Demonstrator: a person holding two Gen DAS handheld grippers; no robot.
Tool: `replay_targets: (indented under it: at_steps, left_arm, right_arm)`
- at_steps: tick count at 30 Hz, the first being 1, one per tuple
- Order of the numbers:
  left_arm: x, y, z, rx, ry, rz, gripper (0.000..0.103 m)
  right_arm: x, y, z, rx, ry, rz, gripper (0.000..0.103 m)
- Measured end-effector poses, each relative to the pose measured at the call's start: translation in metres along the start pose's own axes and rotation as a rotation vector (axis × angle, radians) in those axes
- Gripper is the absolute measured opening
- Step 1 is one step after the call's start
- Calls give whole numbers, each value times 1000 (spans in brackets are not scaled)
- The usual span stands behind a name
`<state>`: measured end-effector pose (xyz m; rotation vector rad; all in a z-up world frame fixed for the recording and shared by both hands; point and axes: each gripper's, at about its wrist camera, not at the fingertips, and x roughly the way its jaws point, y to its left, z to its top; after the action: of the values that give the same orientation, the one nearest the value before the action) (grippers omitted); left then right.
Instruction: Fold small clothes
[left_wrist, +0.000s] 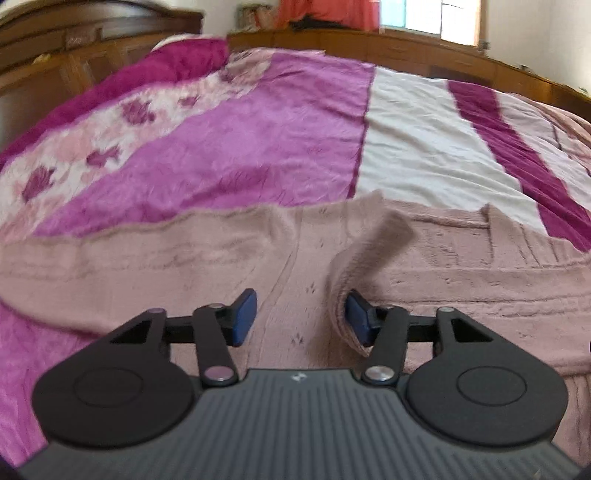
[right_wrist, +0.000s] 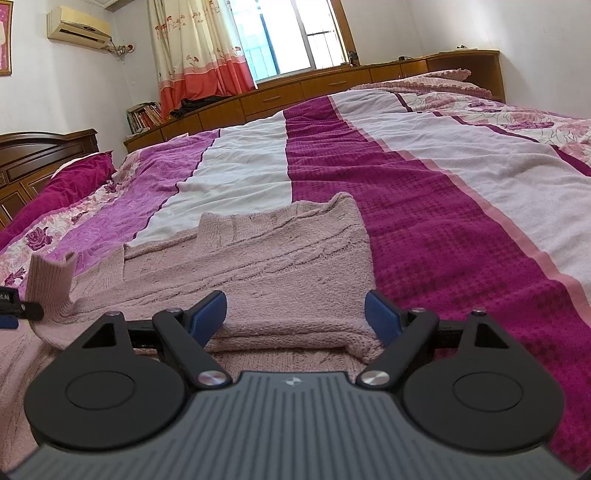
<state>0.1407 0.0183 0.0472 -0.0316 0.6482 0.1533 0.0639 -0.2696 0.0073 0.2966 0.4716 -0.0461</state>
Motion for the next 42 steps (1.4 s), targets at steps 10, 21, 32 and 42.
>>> replay_targets:
  at_steps: [10,21,32,42]
  left_arm:
    - [-1,10,-5,-27,60,4,16]
    - [5,34,-25,-33,137,108,40]
    - [-14,41,-26,-24,141,122,60]
    - [-37,44,-32,2,138,102,66]
  right_arm:
    - [1,0,0,1,0,1,87]
    - [0,0,-1,-1,-1,0,87]
    - [3,-1,0,-8,2,2,95]
    - [-15,9,6,-60,11,-5,95]
